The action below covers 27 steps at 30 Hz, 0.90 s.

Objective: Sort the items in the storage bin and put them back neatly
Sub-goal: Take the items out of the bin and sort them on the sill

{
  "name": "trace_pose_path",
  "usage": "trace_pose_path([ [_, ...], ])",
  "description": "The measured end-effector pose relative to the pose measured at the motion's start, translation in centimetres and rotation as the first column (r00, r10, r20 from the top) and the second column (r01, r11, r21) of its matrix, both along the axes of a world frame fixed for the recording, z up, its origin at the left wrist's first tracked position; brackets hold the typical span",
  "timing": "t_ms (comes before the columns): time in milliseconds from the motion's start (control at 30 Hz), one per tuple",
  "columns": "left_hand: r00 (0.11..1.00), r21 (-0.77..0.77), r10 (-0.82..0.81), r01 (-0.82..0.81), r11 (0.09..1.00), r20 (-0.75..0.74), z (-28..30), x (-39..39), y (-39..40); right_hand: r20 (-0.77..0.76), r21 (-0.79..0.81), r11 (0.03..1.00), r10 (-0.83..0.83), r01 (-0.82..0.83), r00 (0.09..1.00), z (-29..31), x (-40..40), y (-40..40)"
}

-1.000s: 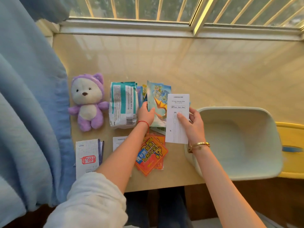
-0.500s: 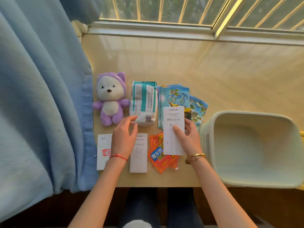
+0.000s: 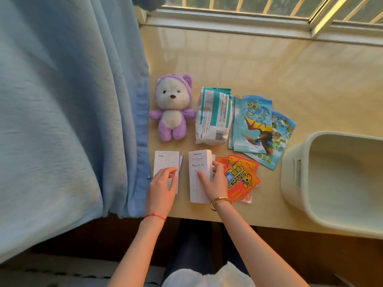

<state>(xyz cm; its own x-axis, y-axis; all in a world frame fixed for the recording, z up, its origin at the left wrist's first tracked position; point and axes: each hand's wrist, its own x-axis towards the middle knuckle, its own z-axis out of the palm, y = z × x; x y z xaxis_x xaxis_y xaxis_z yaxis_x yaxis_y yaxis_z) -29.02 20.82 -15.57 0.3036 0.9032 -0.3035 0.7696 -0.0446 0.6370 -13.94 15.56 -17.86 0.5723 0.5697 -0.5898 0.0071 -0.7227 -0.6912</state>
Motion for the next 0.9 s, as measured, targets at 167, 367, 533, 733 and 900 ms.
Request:
trace_pose_path([
  [167, 0.999, 0.01, -0.026, 0.026, 1.0, 0.021, 0.3, 0.5, -0.6, 0.296, -0.094, 0.978, 0.206, -0.186, 0.933, -1.3, 0.4, -0.6],
  [367, 0.992, -0.009, -0.121, 0.121, 0.993, 0.048, 0.9, 3.4, -1.6, 0.513, -0.167, 0.947, -0.153, 0.273, 0.845, -1.2, 4.0, -4.6],
  [533, 0.977, -0.012, -0.203, 0.204, 0.979, 0.062, 0.6, 6.1, -2.7, 0.412, -0.378, 0.821, -0.265, 0.428, 0.872, -2.7, 6.8, -8.3],
  [733, 0.964, -0.002, -0.262, 0.262, 0.965, 0.044, -0.8, 8.1, -4.2, 0.358, -0.38, 0.865, -0.188, 0.326, 0.915, -3.8, 7.7, -7.0],
  [900, 0.966, -0.003, -0.255, 0.255, 0.967, 0.038, -1.1, 8.7, -4.8, 0.321, -0.45, 0.821, -0.22, 0.352, 0.921, -3.9, 7.9, -5.9],
])
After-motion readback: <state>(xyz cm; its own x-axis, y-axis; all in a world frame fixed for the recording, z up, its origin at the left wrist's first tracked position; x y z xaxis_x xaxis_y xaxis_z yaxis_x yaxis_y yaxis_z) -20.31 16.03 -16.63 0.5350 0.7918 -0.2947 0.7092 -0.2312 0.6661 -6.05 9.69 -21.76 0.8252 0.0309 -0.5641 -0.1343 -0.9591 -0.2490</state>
